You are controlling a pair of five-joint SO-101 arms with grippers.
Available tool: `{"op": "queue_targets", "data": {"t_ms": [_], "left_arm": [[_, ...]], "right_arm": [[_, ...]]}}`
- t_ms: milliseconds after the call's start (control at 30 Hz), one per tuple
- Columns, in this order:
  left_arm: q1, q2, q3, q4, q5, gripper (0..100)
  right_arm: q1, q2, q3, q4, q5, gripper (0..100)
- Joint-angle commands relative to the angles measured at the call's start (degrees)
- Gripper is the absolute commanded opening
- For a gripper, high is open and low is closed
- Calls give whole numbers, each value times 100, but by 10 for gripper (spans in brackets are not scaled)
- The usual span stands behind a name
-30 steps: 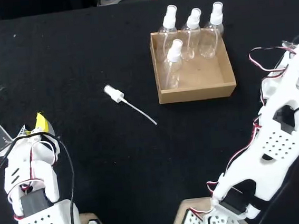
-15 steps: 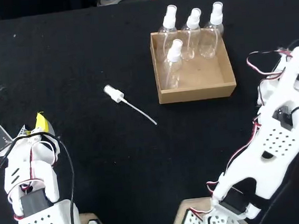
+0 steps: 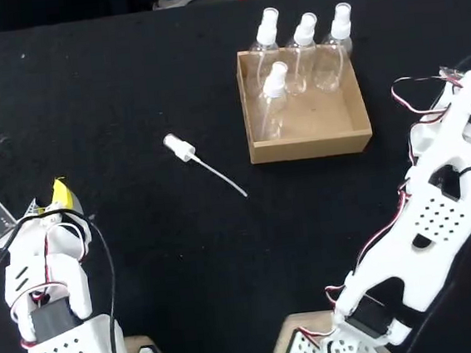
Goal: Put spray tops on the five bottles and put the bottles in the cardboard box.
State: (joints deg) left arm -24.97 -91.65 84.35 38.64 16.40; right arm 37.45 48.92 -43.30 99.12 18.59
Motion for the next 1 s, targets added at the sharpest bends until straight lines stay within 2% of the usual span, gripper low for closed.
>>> {"op": "queue_targets", "data": {"t_ms": [0, 133, 200, 633, 833, 967], "left_arm": [[-48, -62, -233, 26, 9, 159], [-48, -62, -233, 26, 9, 159], [-48, -62, -233, 26, 9, 159], [-48, -62, -224, 26, 9, 159], [-48, -62, -224, 26, 9, 159], [-13, -62, -224, 26, 0, 159]], "right_arm": [[-53, -101, -286, 185, 35, 292], [-53, -101, -286, 185, 26, 357], [-53, -92, -286, 185, 26, 350], [-35, -171, -391, 202, 18, 103], [-70, -1165, -400, 211, -176, 85], [-141, -2378, 198, 211, -246, 85]]}}
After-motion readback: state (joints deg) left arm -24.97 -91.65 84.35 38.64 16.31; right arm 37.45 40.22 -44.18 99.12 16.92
